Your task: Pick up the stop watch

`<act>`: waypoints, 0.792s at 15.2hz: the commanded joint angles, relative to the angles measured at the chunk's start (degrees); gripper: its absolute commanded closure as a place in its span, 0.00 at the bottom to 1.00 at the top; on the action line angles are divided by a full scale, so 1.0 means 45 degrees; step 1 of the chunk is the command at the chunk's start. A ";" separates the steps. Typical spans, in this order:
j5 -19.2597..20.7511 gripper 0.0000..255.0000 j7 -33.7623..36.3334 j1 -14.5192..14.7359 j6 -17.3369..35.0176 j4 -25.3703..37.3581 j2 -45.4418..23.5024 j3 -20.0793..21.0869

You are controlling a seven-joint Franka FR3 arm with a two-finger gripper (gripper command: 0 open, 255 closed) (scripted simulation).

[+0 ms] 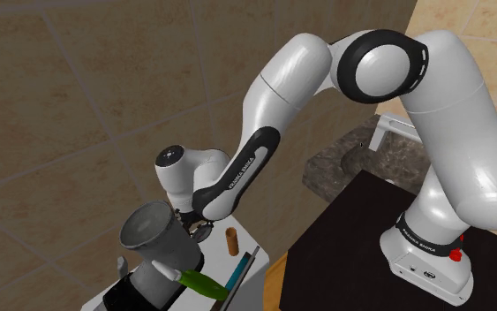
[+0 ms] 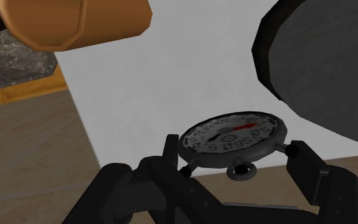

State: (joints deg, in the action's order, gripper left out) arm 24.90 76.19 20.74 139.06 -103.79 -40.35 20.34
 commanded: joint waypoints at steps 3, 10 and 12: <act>0.0004 1.00 0.0004 0.0004 0.0015 -0.0005 -0.0013 -0.0002; -0.0105 1.00 -0.0074 -0.0063 -0.0186 -0.0035 0.0220 0.0099; -0.0224 1.00 -0.0155 -0.0139 -0.0388 -0.0086 0.0478 0.0205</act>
State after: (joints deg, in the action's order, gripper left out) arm 24.14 75.72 20.30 137.76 -104.15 -38.68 21.06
